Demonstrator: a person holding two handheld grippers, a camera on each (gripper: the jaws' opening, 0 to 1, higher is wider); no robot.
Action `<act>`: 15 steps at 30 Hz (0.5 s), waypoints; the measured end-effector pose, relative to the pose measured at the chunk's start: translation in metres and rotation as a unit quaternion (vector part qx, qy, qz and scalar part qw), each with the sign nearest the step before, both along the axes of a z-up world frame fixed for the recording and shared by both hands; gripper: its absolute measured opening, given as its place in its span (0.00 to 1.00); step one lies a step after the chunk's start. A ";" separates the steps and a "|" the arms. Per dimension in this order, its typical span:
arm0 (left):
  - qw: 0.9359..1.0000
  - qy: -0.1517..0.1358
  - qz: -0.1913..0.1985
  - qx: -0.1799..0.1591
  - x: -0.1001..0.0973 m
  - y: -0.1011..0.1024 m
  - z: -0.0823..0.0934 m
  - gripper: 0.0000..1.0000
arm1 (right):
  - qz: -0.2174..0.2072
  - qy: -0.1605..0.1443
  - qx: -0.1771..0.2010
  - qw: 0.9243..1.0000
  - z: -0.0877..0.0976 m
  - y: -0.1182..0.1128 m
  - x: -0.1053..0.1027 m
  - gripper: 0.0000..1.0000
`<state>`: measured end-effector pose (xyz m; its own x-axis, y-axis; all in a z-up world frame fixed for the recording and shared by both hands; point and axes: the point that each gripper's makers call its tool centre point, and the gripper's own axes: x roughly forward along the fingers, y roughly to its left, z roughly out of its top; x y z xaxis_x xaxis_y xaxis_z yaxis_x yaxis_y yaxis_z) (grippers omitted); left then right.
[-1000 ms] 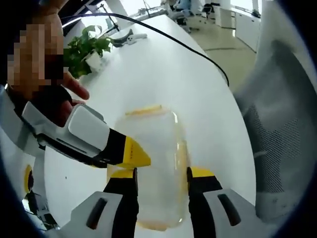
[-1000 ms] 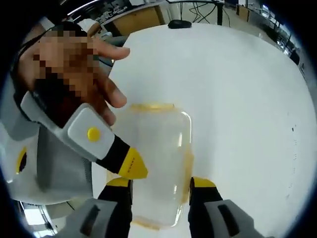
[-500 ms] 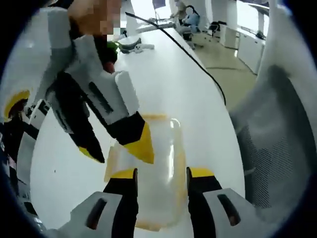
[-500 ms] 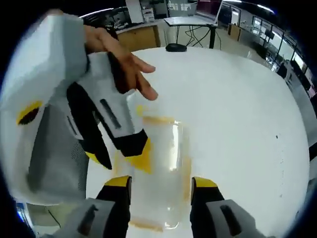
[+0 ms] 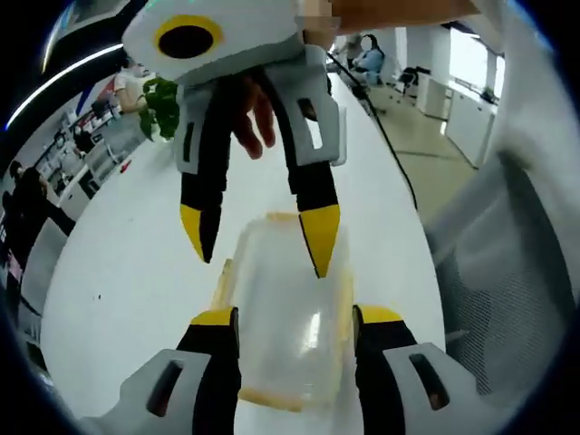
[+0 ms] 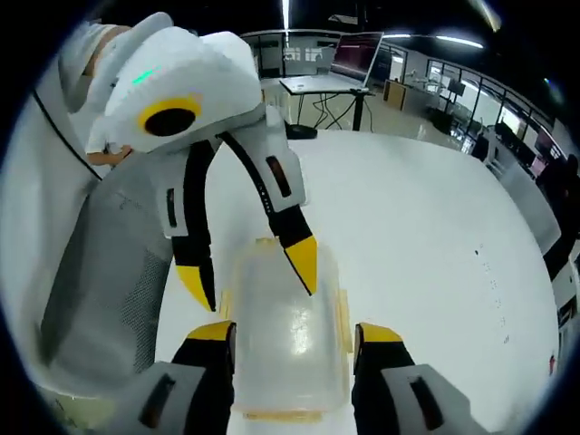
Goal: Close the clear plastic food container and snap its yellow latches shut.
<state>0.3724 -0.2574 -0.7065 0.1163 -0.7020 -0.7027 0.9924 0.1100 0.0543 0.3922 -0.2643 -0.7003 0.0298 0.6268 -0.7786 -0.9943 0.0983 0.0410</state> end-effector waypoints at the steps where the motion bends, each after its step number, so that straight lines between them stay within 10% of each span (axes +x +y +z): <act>1: 1.000 0.006 0.005 -0.009 0.001 0.000 0.002 0.48 | -0.007 0.002 0.009 1.000 0.001 -0.002 -0.002 0.53; 15: 0.998 0.019 0.040 -0.043 0.017 0.024 0.007 0.67 | -0.067 -0.015 0.052 0.996 -0.002 -0.020 -0.011 0.66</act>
<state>0.3889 -0.2338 -0.6992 0.1492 -0.7494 -0.6451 0.9814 0.1919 0.0041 0.3815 -0.2847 -0.7020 0.1413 0.6925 -0.7074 -0.9733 0.2276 0.0284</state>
